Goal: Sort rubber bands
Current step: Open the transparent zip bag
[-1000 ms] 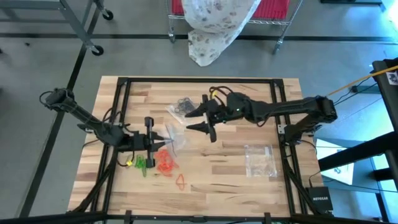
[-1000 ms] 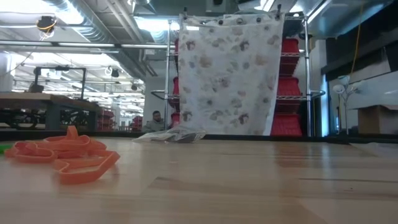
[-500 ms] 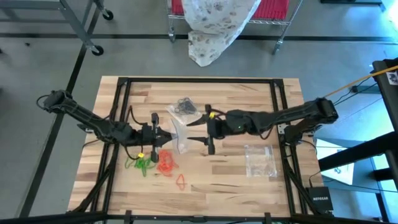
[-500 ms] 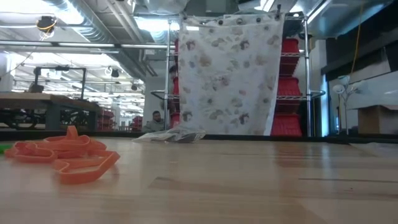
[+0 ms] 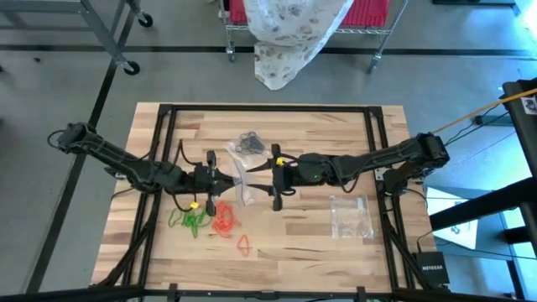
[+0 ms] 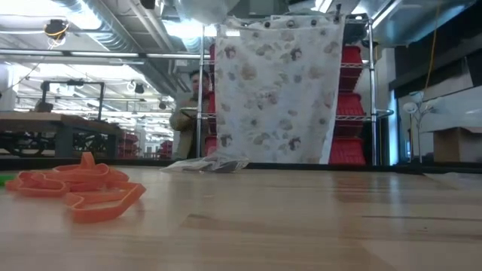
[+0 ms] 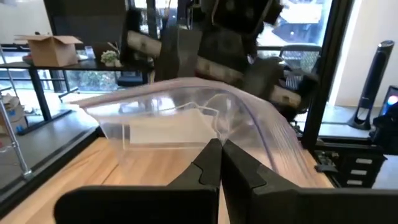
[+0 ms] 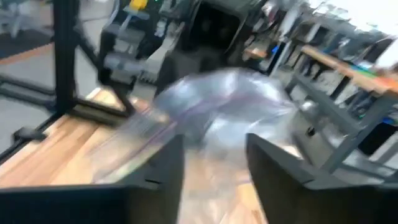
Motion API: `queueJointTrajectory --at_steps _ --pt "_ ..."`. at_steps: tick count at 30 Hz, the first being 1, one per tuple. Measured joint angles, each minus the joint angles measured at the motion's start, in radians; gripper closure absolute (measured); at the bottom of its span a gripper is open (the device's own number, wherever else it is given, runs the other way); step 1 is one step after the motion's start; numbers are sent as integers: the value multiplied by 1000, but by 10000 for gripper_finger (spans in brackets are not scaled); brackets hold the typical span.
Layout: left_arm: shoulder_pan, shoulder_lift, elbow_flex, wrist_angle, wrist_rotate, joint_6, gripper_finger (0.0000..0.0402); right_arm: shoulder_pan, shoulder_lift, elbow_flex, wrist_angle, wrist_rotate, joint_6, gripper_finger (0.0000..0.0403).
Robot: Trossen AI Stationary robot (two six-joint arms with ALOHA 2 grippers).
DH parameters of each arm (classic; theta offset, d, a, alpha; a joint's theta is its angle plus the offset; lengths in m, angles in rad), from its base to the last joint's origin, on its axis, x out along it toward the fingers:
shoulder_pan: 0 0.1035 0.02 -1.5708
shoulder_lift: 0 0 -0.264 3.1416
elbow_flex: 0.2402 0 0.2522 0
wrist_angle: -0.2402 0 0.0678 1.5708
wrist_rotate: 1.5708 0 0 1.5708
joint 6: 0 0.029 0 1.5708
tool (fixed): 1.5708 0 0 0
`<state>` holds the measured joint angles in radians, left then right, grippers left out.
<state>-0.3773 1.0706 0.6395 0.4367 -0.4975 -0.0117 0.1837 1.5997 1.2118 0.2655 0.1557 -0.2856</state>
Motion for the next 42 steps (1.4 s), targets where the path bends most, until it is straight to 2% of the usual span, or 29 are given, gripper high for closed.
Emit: queueJointTrajectory --at_steps 5,6,17,21,27,31,33,37,42 --pt "0 0 0 -24 0 -9 401 0 -3 1 6 35 -9 374" --pt "0 0 0 -24 0 -9 401 0 -3 1 2 35 -10 388" --pt "0 0 0 -36 0 -8 401 0 -11 1 -70 -9 43 402" --pt "-5 0 0 -38 -1 -8 401 0 -69 1 -113 -9 51 402" --pt "-9 0 0 -41 -1 -3 401 0 -151 1 -248 -10 150 403" --pt "-9 0 0 -41 -1 -4 401 0 -161 1 -261 -18 293 397" --pt "-9 0 0 -40 -1 -6 401 -1 -144 1 -267 -24 331 382" --pt "-8 0 0 -39 0 -10 401 0 -102 1 -251 -47 313 323" --pt "-8 0 0 -40 36 -17 401 -1 -38 1 -146 -48 285 243"
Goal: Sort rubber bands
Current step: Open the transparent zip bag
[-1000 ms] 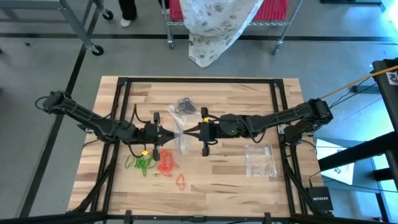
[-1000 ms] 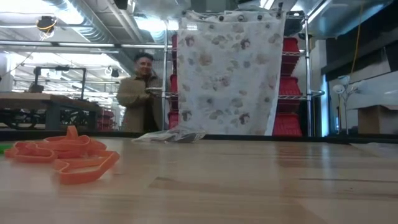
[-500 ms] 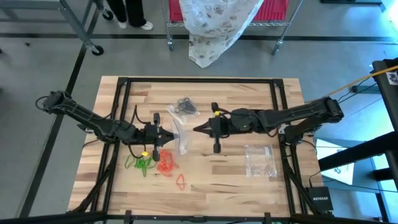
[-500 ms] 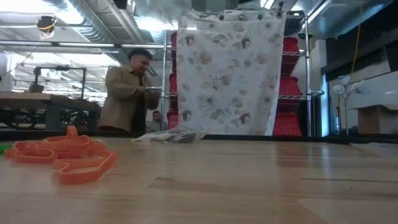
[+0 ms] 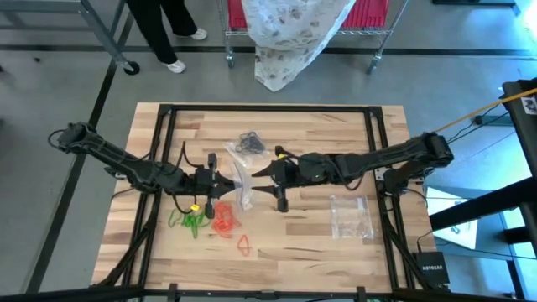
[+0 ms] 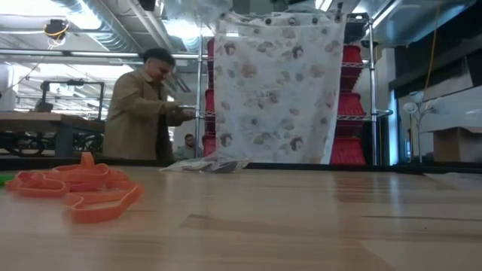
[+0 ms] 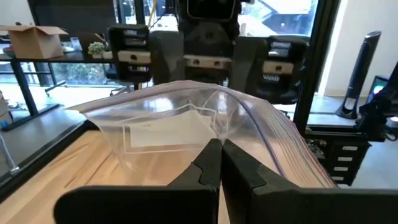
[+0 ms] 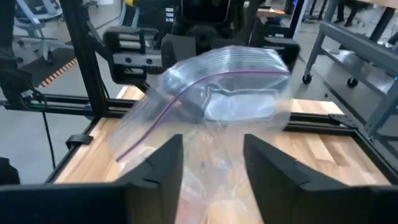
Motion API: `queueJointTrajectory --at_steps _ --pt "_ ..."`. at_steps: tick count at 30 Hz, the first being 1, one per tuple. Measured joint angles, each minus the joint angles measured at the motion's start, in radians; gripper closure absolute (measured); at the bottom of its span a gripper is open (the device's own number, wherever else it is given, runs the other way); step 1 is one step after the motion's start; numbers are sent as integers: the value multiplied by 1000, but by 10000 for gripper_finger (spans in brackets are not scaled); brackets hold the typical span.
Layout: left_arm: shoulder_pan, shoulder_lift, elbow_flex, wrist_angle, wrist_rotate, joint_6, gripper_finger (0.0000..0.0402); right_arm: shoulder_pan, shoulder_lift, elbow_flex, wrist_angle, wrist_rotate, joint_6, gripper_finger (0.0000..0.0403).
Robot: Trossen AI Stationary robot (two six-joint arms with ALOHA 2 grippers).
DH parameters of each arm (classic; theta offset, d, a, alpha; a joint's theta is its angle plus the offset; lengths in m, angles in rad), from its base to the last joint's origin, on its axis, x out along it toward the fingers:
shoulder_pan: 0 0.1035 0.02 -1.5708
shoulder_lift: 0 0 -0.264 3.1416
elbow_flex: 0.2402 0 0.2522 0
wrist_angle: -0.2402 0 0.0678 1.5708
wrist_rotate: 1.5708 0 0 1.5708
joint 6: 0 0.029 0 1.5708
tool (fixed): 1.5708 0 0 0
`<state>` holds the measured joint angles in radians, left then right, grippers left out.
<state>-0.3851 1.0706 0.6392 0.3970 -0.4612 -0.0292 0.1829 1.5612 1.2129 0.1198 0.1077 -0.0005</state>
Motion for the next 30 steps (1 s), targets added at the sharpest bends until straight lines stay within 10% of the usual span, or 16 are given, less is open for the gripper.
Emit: queueJointTrajectory --at_steps 10,20,30 --pt "13 0 0 -34 1 -50 401 1 63 -1 104 -20 -84 212" --pt "13 0 0 -37 2 -54 401 0 60 0 93 -14 -89 386" --pt "-21 -10 0 -118 -61 -76 401 0 50 0 -19 -29 -54 402"
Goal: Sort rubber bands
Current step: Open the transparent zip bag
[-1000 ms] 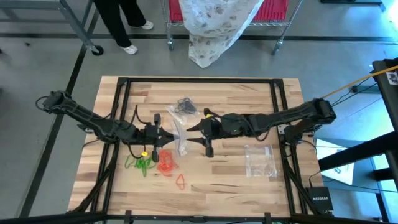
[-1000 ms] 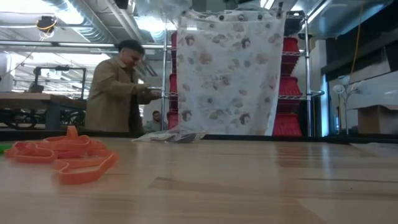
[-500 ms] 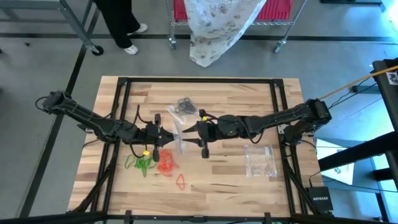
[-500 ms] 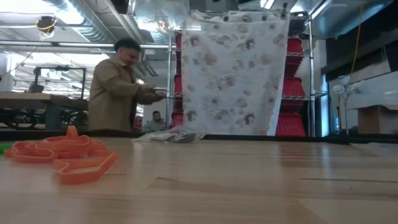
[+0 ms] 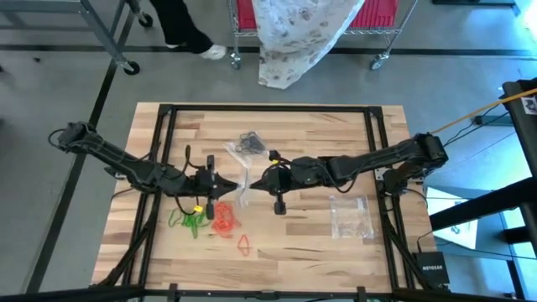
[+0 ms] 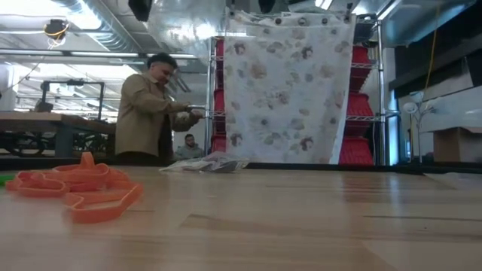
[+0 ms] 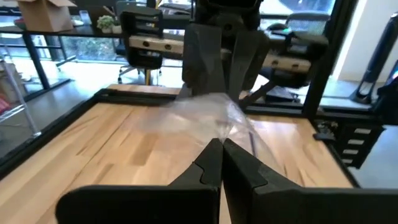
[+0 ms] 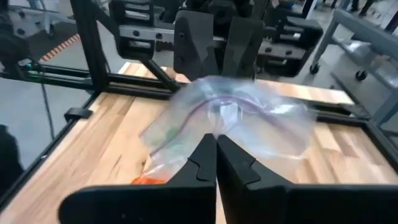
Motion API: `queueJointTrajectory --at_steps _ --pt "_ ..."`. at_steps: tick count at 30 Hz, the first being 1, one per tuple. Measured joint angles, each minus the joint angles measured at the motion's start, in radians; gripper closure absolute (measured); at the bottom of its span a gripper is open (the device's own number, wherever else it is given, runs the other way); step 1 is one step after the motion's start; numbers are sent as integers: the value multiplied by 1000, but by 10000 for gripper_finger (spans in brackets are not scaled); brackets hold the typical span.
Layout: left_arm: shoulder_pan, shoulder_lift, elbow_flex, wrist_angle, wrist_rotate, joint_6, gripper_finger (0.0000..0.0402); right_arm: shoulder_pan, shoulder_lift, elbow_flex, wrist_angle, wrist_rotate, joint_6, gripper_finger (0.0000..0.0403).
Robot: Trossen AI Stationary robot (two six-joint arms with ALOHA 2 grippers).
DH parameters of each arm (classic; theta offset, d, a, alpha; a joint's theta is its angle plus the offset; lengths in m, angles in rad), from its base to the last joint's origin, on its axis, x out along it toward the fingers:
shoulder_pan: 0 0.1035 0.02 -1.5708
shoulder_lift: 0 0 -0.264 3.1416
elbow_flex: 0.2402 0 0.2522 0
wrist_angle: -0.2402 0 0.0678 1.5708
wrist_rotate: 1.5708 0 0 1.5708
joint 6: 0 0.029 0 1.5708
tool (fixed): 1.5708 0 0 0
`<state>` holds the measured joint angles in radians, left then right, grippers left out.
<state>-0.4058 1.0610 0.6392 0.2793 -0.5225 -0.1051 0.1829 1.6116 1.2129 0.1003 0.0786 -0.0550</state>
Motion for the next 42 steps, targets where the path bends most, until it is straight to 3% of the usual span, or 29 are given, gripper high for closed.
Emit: queueJointTrajectory --at_steps 10,20,25,34,42 --pt "-54 -85 0 -202 -130 -54 401 0 -26 0 -32 -11 46 403" --pt "-47 -89 0 -231 -132 -81 402 0 -24 0 -71 4 175 400" --pt "-26 -79 0 -231 -88 -97 402 1 -24 0 -38 -3 202 374" --pt "-17 7 0 -263 -1 -89 402 0 30 -1 -20 41 40 272" --pt "25 139 0 -341 3 -48 402 -2 135 0 4 17 -204 252"
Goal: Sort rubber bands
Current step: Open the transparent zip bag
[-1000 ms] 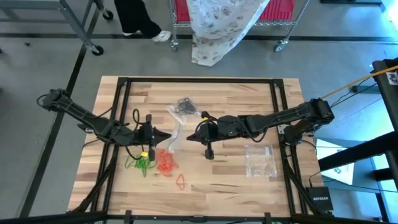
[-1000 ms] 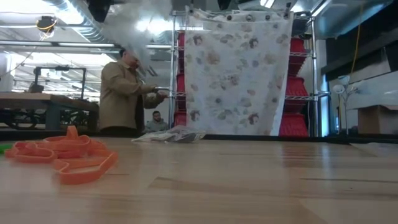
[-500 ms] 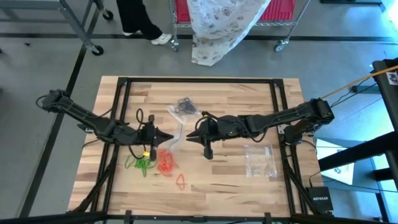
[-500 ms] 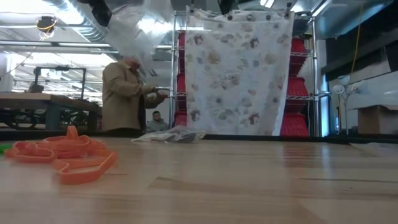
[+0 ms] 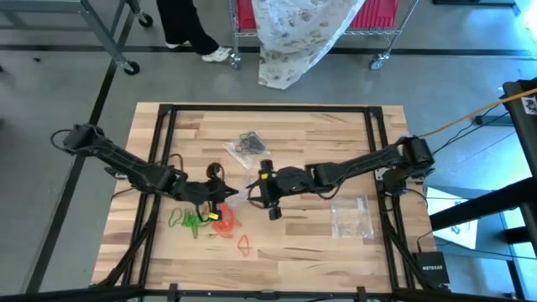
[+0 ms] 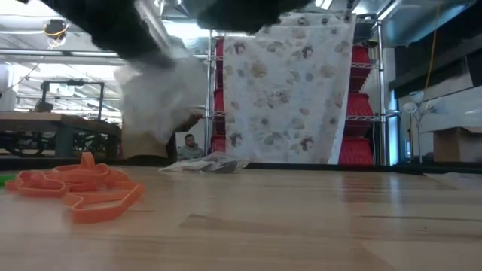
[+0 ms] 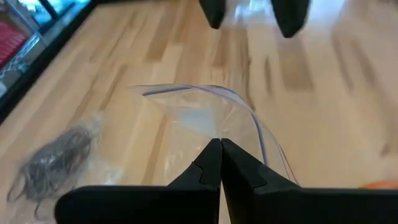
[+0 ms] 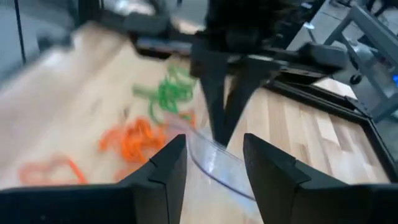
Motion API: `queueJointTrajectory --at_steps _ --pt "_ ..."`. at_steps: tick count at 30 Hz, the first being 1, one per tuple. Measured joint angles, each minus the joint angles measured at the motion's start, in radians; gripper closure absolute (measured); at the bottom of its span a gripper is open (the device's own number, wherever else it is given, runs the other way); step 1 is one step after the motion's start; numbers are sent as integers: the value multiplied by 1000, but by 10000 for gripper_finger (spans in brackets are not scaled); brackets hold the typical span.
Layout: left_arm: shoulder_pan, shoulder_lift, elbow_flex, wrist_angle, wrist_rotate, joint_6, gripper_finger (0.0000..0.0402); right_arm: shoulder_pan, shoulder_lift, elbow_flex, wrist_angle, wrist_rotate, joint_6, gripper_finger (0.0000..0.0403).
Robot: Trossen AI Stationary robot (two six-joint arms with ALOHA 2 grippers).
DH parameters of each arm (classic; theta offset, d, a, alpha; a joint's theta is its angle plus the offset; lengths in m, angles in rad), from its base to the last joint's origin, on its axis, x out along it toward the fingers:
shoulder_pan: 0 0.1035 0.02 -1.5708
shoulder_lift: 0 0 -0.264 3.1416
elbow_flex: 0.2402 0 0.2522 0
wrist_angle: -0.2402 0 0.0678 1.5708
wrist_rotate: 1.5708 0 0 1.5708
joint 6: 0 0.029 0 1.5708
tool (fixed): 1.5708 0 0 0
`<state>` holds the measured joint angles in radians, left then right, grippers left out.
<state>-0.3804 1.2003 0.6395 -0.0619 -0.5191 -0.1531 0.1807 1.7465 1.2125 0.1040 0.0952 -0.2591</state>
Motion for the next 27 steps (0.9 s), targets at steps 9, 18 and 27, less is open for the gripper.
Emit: queueJointTrajectory --at_steps 9,18,27 --pt "52 149 0 -1 47 56 402 -15 133 0 17 55 -218 252" --pt "65 182 -1 24 61 56 402 -19 196 1 38 -8 -259 252" --pt "72 182 -1 44 79 56 402 -17 214 1 -17 -1 -245 252"
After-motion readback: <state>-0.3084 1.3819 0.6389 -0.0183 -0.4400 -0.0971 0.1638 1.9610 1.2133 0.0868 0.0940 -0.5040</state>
